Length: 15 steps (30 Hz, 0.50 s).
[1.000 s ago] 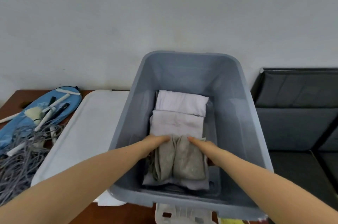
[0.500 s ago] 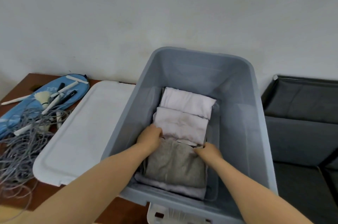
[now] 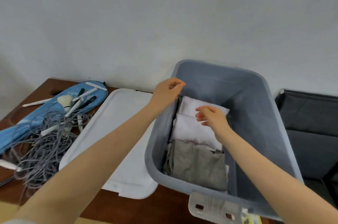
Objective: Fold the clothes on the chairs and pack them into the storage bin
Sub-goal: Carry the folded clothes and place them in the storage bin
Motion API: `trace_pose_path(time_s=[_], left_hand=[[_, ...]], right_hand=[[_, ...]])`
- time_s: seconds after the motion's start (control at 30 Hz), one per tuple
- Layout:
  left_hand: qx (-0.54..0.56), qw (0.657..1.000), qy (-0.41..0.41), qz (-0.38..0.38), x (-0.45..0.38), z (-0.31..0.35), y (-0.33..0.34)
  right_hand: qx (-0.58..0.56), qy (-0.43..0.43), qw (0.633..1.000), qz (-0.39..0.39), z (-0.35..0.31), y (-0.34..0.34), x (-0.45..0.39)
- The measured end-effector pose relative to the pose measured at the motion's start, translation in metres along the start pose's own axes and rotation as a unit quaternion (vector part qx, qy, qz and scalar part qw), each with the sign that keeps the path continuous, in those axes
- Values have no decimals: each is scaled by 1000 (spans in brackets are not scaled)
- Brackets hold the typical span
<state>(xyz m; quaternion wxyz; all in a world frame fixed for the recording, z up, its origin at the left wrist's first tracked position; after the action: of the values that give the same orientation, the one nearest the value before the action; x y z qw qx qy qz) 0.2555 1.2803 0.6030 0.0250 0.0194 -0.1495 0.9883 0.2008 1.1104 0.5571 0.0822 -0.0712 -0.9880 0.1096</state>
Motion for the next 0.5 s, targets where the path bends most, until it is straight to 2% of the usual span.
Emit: trace_pose_path(time_s=[0.07,0.13,0.27,0.37,0.5], left_hand=[[30,999,-12,22,-3,-2,-42],[39,998,-33,42,-5,-22,-89],[9,991,-127,35,-3,-92,-165],[-27,975,-216,43,3,-162,-209],[-135,930,-342,11,20,-252,-252]], right_hand=[[-37,-39,998,24,-37,28,0],[-76,-67,995,15,-72,70,4],[-70,-76,992,-71,-106,173,14],[-41,-11,992,-115,-87,247,18],[-24,134,987,-85,-11,303,15]])
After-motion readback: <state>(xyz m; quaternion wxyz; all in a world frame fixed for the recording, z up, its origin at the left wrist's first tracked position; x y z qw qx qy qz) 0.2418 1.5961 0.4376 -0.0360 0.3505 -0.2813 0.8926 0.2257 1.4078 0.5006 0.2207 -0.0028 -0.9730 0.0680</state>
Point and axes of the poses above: each hand's wrist, its own x-axis away from the middle knuckle, its own y-axis out of the palm, z = x × y, the point moved 3 cm from there along -x, towards the middle knuckle, and after that the axes turned 7 degrees about -y, right-handed, at the moved point
